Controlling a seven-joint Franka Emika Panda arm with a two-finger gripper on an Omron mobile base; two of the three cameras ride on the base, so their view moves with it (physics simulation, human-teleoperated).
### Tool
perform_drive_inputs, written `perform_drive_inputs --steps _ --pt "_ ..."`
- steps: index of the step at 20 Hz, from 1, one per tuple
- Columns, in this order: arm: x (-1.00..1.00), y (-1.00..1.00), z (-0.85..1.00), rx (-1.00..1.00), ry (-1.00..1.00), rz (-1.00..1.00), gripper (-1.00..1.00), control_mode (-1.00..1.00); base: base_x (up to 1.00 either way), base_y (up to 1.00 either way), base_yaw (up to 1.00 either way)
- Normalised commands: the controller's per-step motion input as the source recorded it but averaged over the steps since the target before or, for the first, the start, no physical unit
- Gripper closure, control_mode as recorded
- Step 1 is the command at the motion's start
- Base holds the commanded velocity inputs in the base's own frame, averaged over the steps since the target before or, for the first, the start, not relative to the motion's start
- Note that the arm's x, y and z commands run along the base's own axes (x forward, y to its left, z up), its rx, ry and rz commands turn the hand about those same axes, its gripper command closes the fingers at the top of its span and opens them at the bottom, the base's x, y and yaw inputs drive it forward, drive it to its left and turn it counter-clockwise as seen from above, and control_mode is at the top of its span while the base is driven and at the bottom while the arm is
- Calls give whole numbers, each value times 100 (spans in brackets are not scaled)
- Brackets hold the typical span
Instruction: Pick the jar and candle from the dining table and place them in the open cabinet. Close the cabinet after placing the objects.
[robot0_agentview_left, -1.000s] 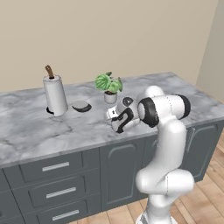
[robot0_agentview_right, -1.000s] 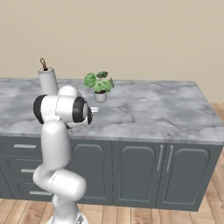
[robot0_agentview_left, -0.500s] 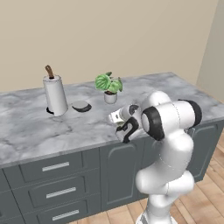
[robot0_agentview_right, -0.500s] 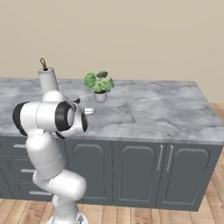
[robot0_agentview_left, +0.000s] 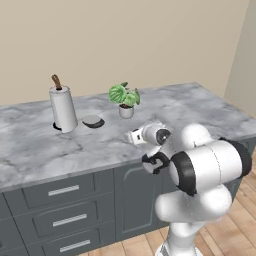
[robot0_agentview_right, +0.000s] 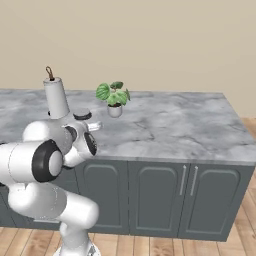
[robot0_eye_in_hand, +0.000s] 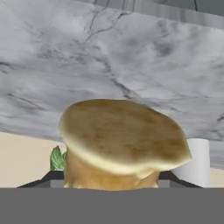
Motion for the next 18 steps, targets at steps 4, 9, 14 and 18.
perform_drive_inputs --steps 4,9,14,18 --pt "-40 -17 84 -3 -12 1 100 -100 0 0 0" --pt "-52 -16 53 -1 -9 2 100 -100 0 0 0" --pt "-82 -15 22 0 -10 4 100 -100 0 0 0" --pt "-79 -16 5 0 -9 5 100 -100 0 0 0"
